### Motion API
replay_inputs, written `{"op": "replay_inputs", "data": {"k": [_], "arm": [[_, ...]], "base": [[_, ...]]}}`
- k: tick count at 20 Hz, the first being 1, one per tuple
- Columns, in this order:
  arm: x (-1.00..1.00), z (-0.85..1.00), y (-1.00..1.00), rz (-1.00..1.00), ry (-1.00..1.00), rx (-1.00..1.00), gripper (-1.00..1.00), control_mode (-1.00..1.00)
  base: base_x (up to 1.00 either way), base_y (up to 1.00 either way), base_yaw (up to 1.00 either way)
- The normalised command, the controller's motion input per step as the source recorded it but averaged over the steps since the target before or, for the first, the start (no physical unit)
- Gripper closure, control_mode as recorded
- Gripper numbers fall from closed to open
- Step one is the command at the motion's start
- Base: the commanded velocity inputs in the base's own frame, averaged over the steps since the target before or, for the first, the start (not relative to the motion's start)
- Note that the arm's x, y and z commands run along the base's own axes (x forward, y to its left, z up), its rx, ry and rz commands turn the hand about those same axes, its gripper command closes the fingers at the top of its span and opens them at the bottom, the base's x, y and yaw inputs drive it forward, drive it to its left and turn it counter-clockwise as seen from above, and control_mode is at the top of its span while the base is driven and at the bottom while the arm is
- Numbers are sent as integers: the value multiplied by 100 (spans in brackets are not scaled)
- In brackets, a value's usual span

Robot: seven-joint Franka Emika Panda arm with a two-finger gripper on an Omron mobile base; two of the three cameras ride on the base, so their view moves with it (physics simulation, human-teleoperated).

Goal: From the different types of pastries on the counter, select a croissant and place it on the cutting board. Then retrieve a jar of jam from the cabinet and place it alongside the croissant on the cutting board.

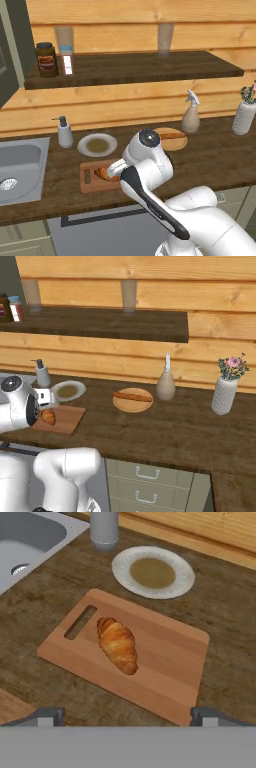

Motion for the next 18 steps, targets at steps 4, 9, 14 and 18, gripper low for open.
{"op": "replay_inputs", "data": {"k": [4,9,14,18], "arm": [[-7,6,-5,0,-7,0,-100,-100],[0,0,0,0,0,0,-100,-100],[0,0,0,0,0,0,-100,100],[0,0,0,0,0,0,-100,100]], "base": [[0,0,0],[0,0,0],[-29,0,0],[-91,0,-3]]}}
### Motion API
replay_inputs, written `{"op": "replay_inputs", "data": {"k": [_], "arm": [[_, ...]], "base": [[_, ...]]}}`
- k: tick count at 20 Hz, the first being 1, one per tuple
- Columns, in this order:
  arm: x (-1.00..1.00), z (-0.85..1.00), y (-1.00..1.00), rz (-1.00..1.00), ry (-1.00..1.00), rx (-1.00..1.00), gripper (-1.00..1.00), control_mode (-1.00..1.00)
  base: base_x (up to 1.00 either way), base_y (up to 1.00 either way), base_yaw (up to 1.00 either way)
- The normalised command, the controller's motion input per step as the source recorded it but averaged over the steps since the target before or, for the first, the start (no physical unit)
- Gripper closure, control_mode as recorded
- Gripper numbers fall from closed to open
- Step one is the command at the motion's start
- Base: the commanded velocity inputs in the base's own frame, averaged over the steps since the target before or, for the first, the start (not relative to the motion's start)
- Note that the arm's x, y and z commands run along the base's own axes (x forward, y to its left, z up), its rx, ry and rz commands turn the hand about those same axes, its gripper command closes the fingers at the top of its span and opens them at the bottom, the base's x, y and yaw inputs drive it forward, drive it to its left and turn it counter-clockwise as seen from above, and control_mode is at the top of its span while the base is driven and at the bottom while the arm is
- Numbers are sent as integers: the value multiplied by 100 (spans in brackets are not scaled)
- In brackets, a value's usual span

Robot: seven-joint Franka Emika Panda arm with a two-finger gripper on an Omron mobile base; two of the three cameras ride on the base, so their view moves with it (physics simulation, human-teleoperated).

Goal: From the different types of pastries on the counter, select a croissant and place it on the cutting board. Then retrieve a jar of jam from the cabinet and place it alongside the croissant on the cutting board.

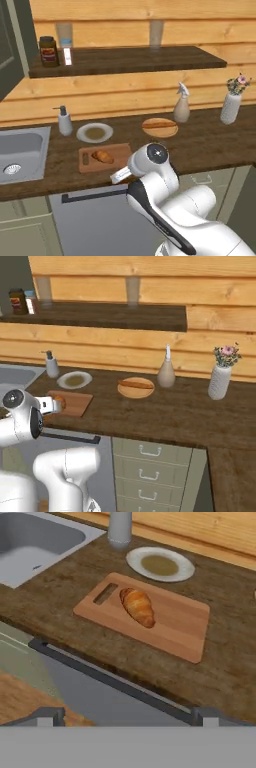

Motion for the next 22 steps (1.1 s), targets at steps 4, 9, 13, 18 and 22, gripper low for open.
{"op": "replay_inputs", "data": {"k": [4,9,13,18,22], "arm": [[0,0,0,0,0,0,-100,100],[0,0,0,0,0,0,-100,100],[0,0,0,0,0,0,-100,100],[0,0,0,0,0,0,-100,100],[0,0,0,0,0,0,-100,100]], "base": [[-93,0,-3],[-52,7,-1],[-11,53,-2],[-17,94,-4],[-34,96,-5]]}}
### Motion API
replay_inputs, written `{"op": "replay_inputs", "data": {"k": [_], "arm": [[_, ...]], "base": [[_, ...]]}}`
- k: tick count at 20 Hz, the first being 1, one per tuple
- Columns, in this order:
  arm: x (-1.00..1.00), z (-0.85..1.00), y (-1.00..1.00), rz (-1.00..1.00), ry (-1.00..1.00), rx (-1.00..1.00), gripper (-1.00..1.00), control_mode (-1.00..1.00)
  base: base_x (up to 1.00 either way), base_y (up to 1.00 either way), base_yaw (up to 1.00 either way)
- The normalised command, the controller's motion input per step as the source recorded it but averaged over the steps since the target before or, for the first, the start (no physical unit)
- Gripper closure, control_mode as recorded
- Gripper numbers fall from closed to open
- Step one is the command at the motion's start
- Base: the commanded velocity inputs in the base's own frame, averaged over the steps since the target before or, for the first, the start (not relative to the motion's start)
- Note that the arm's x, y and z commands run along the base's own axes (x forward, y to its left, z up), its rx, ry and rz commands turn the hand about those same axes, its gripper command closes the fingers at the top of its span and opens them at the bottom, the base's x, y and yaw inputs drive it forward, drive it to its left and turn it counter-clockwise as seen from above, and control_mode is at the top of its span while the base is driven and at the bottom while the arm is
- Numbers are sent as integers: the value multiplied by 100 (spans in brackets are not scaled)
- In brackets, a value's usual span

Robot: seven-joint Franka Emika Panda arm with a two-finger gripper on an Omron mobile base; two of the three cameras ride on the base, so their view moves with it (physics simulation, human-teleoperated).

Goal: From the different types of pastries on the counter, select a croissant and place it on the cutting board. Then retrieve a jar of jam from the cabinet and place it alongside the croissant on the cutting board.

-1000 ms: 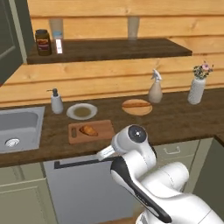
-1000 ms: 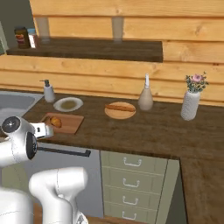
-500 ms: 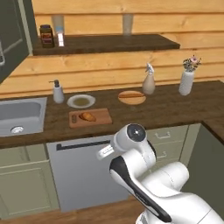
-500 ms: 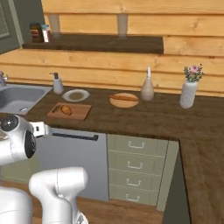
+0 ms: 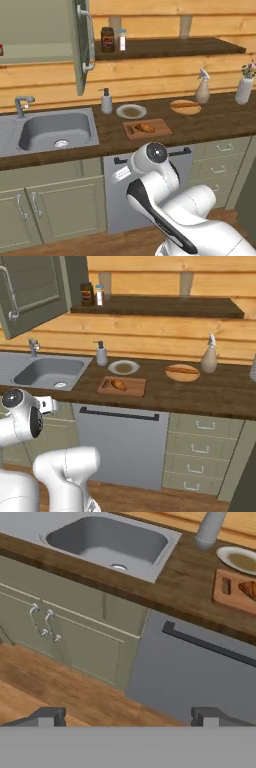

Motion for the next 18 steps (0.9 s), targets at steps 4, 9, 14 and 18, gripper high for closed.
{"op": "replay_inputs", "data": {"k": [4,9,14,18], "arm": [[0,0,0,0,0,0,-100,100],[0,0,0,0,0,0,-100,100],[0,0,0,0,0,0,-100,100],[0,0,0,0,0,0,-100,100]], "base": [[-38,81,-2],[-29,75,0],[-8,69,0],[0,67,-2]]}}
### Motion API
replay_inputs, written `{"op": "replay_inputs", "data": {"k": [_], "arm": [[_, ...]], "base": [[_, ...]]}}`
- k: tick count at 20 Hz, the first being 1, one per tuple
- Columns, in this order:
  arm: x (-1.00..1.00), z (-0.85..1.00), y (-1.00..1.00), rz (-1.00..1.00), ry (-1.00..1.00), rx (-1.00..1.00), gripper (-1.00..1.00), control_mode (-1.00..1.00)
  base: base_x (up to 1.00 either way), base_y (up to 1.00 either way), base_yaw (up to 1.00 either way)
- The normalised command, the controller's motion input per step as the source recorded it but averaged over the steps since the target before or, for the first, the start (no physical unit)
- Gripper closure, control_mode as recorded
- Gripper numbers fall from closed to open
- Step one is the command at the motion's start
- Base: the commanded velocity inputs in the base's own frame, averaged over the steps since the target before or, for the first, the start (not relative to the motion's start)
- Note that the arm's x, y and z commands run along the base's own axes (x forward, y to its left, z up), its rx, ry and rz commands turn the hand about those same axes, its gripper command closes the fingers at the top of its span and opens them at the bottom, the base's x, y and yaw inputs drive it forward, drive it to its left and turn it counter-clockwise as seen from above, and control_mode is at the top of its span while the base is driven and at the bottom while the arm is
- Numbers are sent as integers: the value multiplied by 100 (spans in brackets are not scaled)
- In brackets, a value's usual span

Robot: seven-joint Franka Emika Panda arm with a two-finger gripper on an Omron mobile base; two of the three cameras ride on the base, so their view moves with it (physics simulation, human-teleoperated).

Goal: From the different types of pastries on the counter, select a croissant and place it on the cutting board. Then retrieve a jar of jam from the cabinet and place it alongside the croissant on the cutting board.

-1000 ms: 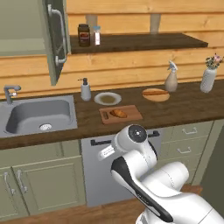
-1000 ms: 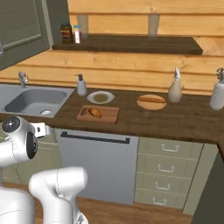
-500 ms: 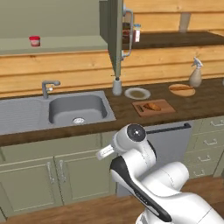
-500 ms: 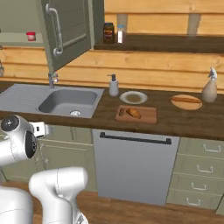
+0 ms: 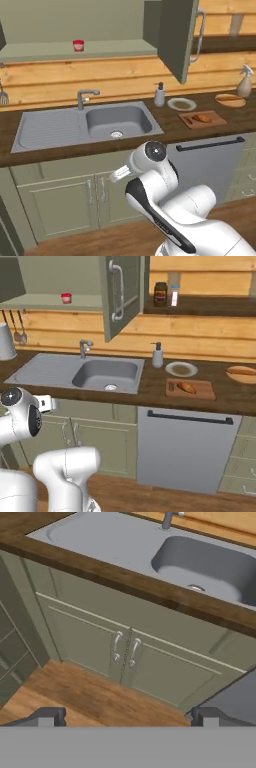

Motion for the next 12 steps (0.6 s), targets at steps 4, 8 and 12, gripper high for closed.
{"op": "replay_inputs", "data": {"k": [4,8,12], "arm": [[0,0,0,0,0,0,-100,100],[0,0,0,0,0,0,-100,100],[0,0,0,0,0,0,-100,100]], "base": [[18,45,-7],[70,21,-8],[89,6,-4]]}}
